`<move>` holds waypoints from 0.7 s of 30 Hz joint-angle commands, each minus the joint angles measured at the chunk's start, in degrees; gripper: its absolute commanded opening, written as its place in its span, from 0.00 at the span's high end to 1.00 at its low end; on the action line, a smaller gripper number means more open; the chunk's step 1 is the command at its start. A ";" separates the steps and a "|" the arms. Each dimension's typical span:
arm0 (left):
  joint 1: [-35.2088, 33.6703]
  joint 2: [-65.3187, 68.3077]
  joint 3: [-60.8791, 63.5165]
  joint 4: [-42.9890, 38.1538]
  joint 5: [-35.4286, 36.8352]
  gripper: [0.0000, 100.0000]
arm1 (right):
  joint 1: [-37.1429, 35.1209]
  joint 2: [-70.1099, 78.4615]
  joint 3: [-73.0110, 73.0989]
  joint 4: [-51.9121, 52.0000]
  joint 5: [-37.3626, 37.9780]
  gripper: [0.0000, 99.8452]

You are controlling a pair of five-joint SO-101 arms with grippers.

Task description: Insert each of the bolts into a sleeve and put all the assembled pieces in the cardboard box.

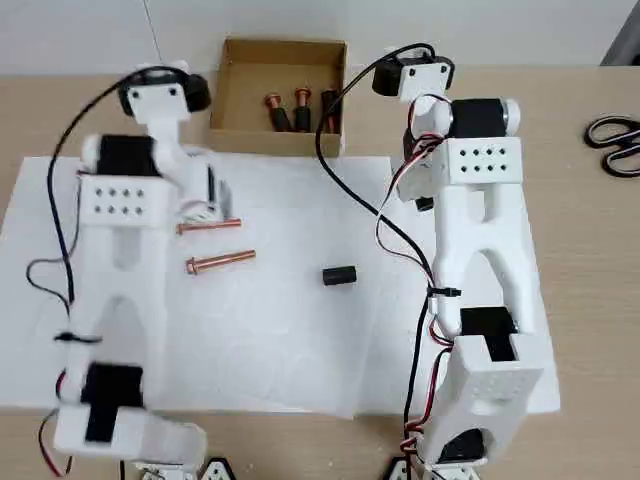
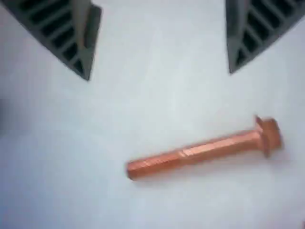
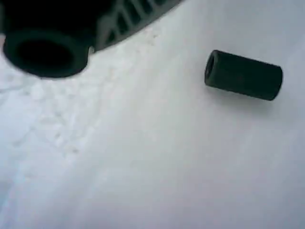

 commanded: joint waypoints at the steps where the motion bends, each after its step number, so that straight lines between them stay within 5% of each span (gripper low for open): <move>1: 1.67 -5.80 4.97 -2.20 4.57 0.82 | 0.22 -4.62 -2.29 1.19 0.35 0.94; 9: -0.44 -0.53 15.43 -13.45 35.78 0.82 | 0.22 -4.62 -2.29 1.19 -1.23 0.94; 21: -2.02 13.19 15.52 -16.53 49.23 0.82 | -1.89 -4.62 -2.29 1.27 -1.32 0.94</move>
